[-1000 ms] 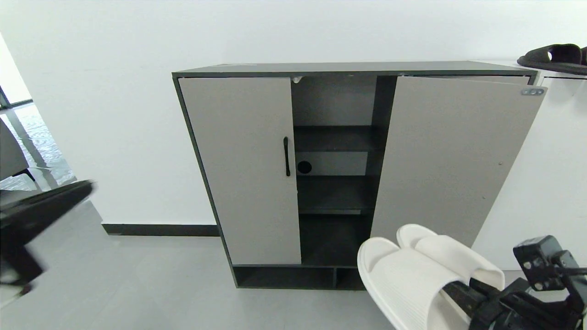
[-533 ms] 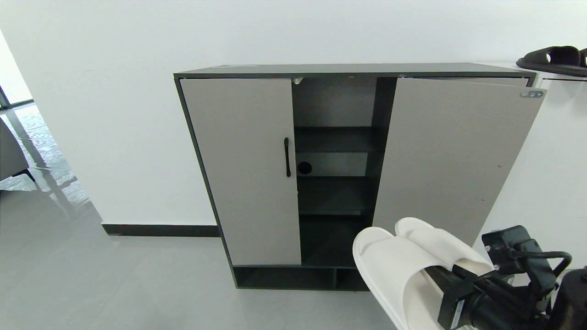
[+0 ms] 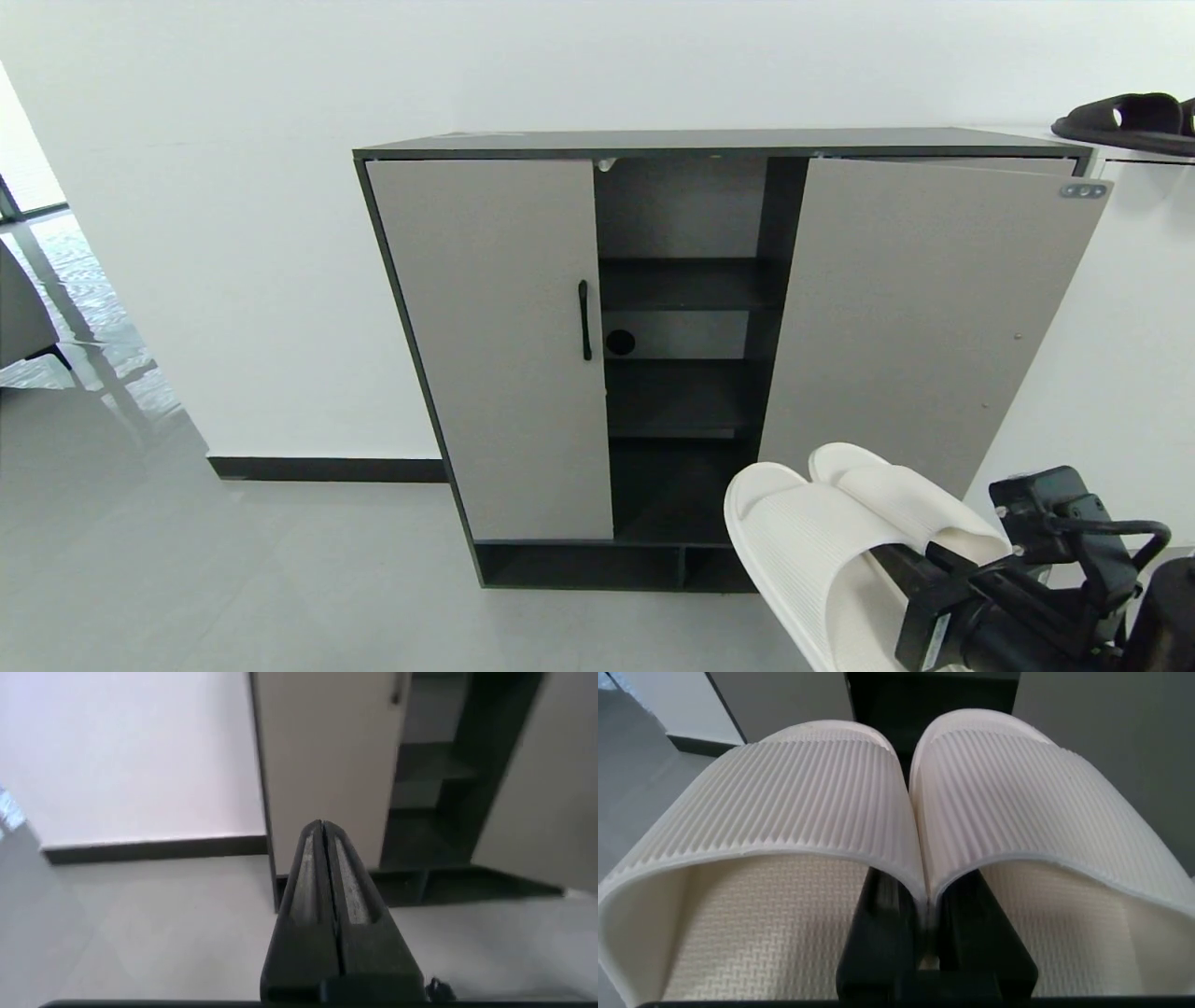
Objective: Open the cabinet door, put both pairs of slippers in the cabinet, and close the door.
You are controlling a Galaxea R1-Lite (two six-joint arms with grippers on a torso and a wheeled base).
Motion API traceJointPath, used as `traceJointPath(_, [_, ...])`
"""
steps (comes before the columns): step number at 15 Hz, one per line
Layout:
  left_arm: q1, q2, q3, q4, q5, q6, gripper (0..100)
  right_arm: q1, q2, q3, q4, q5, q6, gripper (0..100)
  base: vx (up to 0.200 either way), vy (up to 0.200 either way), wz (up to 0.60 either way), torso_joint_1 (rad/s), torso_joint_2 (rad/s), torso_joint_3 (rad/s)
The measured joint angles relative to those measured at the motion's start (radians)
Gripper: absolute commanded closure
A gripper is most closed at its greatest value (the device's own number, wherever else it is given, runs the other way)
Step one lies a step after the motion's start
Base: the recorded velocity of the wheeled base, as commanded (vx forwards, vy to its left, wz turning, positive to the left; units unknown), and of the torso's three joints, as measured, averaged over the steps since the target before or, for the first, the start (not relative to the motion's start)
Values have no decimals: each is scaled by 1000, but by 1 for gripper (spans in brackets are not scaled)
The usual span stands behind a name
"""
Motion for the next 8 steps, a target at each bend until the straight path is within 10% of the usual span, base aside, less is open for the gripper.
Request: traceJointPath(8, [0, -2, 2, 0, 21, -35, 100, -4, 2, 12, -4, -3, -1, 100, 0, 200, 0, 2, 4, 1])
